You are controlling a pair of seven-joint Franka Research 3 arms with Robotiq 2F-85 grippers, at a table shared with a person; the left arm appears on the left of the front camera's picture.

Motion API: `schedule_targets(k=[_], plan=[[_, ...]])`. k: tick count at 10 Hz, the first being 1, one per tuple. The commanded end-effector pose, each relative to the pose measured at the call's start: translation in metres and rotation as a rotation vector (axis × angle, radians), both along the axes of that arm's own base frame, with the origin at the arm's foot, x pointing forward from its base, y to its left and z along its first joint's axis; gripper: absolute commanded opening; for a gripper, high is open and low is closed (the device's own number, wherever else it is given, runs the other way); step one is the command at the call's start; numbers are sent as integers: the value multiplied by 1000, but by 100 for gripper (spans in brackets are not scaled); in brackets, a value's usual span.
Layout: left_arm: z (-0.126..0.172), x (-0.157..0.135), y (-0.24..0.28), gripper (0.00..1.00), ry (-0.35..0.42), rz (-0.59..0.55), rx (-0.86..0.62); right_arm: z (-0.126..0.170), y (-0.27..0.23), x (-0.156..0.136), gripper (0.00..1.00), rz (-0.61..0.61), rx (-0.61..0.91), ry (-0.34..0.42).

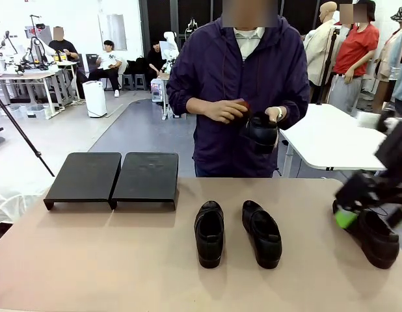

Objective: Organize the shoes by placing them on the stand.
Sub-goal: Pick up one Shoe and place it in the middle of the table.

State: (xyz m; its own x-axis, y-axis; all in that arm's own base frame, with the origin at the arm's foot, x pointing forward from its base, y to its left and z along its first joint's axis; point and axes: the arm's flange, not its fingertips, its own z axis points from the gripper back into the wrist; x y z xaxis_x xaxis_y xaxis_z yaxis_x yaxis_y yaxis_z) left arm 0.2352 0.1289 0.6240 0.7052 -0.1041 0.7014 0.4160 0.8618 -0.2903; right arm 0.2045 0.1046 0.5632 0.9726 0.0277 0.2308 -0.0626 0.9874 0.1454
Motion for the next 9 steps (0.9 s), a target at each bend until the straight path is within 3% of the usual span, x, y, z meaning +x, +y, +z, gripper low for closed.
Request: schedule_targets(k=[1, 3, 5, 7, 9], plan=[[1, 0, 2, 100, -2, -13, 10, -29, 24, 61, 100, 51, 22, -39], [1, 0, 2, 100, -2, -13, 10, -41, 48, 105, 100, 89, 58, -46], [1, 0, 2, 100, -2, -13, 10, -48, 71, 127, 100, 95, 47, -54], [1, 0, 2, 100, -2, -13, 10, -42, 56, 105, 100, 97, 56, -43], [1, 0, 2, 100, -2, -13, 10, -26, 7, 45, 100, 96, 67, -28]])
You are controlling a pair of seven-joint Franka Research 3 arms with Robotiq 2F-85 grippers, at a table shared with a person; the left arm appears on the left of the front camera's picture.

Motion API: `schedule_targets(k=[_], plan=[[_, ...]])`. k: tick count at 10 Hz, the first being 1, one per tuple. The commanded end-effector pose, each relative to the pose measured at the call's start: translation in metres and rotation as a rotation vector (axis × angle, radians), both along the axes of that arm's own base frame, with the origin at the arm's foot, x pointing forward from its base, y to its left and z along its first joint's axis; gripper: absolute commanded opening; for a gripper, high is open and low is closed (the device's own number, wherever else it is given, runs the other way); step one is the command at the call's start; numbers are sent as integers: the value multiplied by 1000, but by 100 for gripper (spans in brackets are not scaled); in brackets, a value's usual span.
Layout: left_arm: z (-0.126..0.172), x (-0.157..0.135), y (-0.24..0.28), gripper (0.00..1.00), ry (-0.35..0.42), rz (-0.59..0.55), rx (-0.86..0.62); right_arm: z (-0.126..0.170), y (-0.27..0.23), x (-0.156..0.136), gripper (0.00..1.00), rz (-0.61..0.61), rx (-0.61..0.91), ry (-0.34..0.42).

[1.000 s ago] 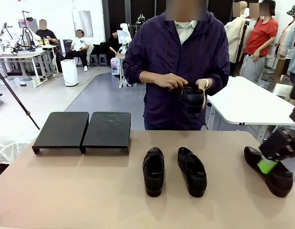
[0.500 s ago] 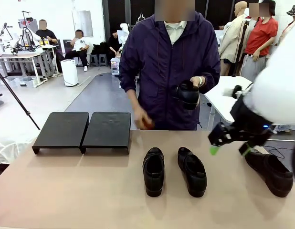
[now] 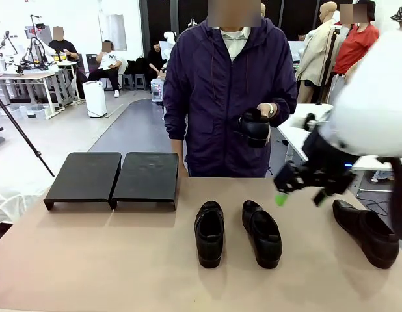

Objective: Organize the shoes by placing them on the stand.
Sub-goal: Pick up one Shoe and place it in the middle of the table.

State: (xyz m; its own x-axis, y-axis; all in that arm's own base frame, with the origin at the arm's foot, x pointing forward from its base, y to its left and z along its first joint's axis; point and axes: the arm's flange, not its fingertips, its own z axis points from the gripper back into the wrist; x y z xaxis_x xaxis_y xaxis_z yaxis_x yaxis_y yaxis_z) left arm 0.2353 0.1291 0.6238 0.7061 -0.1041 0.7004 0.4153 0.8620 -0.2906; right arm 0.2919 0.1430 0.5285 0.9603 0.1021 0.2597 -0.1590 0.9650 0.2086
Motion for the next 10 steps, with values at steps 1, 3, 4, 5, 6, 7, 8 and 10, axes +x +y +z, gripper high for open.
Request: schedule_targets(k=[1, 3, 4, 5, 6, 7, 8, 10], plan=[[1, -1, 2, 100, -3, -13, 9, 15, -57, -77, 100, -18, -28, 20], [1, -1, 2, 100, -3, -13, 9, 20, -85, -120, 100, -120, -40, -35], [1, -1, 2, 100, -3, -13, 9, 16, -92, -130, 100, -174, -35, -32], [1, -1, 2, 100, -3, -13, 9, 10, -96, -135, 100, -190, -14, -42], [1, -1, 2, 100, -3, -13, 9, 5, -94, -129, 100, -180, -11, -14], [1, -1, 2, 100, -3, -13, 9, 1, -89, -117, 100, -171, -15, -11], [1, -1, 2, 100, -3, -13, 9, 0, -80, -100, 100, -147, -42, 2], [1, -1, 2, 100, -3, -13, 9, 0, -65, -58, 100, -109, -29, -37]])
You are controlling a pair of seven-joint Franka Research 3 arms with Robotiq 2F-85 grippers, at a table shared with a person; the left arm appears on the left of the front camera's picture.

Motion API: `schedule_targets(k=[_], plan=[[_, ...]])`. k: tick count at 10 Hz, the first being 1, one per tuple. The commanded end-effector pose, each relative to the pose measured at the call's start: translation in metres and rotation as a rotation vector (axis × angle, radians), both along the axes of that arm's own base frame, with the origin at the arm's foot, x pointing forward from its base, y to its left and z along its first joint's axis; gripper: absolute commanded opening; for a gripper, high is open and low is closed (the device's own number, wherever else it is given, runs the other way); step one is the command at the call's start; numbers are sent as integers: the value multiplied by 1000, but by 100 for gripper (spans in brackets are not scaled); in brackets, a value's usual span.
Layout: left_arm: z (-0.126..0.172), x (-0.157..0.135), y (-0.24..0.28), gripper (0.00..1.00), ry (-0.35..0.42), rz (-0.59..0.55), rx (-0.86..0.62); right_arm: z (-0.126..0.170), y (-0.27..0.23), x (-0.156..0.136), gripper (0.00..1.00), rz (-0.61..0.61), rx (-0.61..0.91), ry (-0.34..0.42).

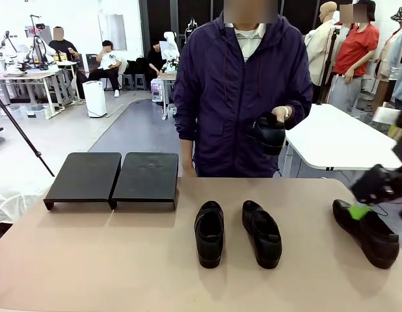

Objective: Organize the shoes by placing them on the stand.
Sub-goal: Pick up one Shoe and place it in the middle of the table.

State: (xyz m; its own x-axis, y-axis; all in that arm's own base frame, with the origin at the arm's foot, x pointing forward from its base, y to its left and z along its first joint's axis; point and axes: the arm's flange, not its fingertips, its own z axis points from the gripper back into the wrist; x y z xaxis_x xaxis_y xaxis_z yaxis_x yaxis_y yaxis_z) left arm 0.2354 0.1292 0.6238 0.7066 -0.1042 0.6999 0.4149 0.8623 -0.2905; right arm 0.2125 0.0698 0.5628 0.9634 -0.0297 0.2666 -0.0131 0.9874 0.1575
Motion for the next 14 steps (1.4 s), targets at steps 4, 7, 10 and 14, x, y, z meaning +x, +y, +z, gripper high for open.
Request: schedule_targets(k=[4, 7, 10, 14], plan=[[1, -1, 1, 100, -4, -13, 9, -7, -59, 0, 100, 125, -74, -5], [1, -1, 1, 100, -4, -13, 9, 3, -155, -34, 100, 54, 18, -18], [1, -1, 1, 100, -4, -13, 9, 2, -186, -58, 100, -16, 132, -133], [1, -1, 1, 100, -4, -13, 9, -9, -182, -57, 100, -43, 135, -100]])
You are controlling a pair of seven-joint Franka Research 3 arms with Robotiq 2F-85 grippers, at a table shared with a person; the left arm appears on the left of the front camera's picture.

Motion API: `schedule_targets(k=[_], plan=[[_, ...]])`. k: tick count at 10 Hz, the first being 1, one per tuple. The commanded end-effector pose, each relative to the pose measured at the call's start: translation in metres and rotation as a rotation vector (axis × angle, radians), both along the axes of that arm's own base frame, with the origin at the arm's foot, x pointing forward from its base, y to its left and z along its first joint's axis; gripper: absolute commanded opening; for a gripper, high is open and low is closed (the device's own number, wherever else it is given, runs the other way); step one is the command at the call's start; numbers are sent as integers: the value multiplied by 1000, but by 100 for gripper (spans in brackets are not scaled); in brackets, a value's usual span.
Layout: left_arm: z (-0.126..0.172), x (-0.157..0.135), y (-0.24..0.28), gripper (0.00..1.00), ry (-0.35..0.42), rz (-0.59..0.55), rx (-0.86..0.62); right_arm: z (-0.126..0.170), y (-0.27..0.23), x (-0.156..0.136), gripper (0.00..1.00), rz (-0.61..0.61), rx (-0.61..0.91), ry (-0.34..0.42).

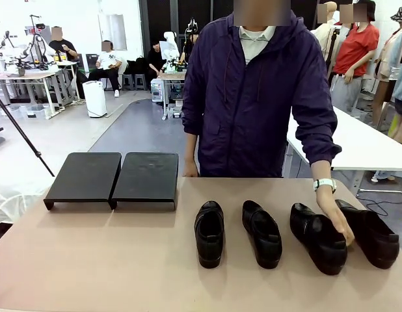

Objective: Organize the shoes by placing them on the stand.
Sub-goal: Pick up one Shoe and place it in the middle of the table.

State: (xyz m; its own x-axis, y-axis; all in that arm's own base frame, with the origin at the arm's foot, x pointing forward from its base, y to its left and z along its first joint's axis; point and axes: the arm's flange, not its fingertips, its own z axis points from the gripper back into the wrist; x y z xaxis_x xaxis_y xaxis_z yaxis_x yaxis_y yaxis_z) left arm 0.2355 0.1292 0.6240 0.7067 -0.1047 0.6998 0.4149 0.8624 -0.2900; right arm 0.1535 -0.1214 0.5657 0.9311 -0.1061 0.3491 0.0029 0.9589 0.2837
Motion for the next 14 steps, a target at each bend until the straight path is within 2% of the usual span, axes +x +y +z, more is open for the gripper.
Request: schedule_targets(k=[1, 3, 7, 9, 11, 12, 13, 14], plan=[[1, -1, 1, 100, -4, -13, 8, -12, 13, 3, 100, -5, 3, 6], [1, -1, 1, 100, -4, -13, 8, -6, 45, 25, 100, 3, 24, 20], [1, -1, 1, 100, -4, -13, 8, -4, 205, 134, 100, 85, -15, 145], [1, -1, 1, 100, -4, -13, 8, -11, 303, 176, 100, 110, 6, 163], [1, -1, 1, 100, -4, -13, 8, -42, 385, 204, 100, 118, 46, 208], [1, -1, 1, 100, -4, -13, 8, -58, 410, 218, 100, 81, 26, 197], [1, -1, 1, 100, -4, -13, 8, -57, 416, 216, 100, 62, -58, 195], [1, -1, 1, 100, -4, -13, 8, -52, 398, 197, 100, 139, 37, 203]])
